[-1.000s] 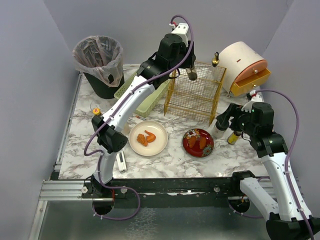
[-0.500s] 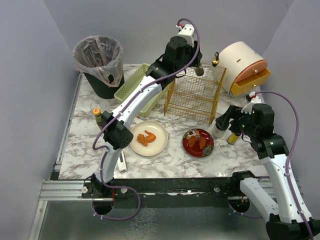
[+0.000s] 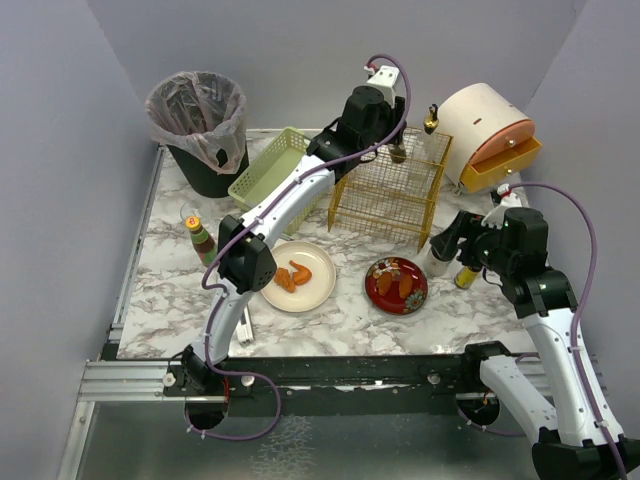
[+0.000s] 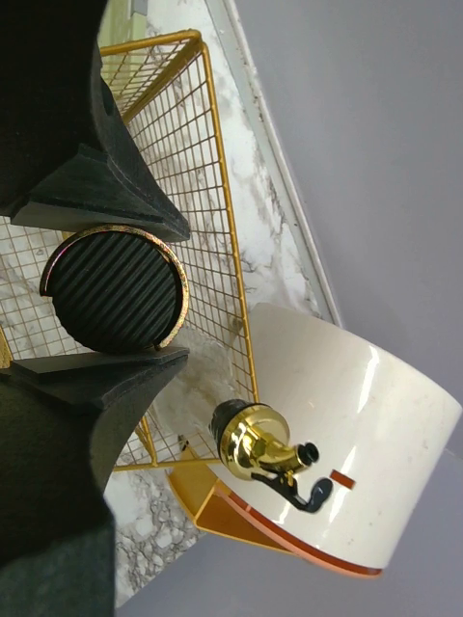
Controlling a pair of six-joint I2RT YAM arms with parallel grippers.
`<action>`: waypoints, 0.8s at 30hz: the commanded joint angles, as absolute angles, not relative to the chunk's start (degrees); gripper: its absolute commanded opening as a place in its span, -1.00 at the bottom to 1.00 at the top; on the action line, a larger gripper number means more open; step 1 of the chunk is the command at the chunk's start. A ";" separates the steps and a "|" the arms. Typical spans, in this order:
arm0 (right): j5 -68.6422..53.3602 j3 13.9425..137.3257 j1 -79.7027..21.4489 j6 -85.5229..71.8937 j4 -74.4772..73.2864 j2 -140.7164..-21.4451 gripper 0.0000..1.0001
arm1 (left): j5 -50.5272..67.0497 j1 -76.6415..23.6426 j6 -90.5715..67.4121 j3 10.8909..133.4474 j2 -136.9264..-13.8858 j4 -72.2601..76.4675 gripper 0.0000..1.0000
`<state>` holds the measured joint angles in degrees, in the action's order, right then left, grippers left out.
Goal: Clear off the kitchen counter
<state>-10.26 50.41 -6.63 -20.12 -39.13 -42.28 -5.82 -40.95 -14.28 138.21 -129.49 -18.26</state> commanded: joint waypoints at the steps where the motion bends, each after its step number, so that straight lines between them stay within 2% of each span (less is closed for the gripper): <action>1: -12.19 49.24 -6.38 -20.39 -39.62 -41.65 0.54 | -4.49 -40.87 -14.32 140.40 -131.37 -15.28 -0.49; 20: -13.50 49.08 -6.39 -19.82 -39.46 -41.49 0.55 | -2.24 -40.87 -15.07 140.68 -138.56 -15.73 -0.34; 24: -13.37 49.15 -6.41 -19.82 -39.48 -41.62 0.55 | -1.76 -40.86 -15.53 140.71 -139.53 -15.78 -0.17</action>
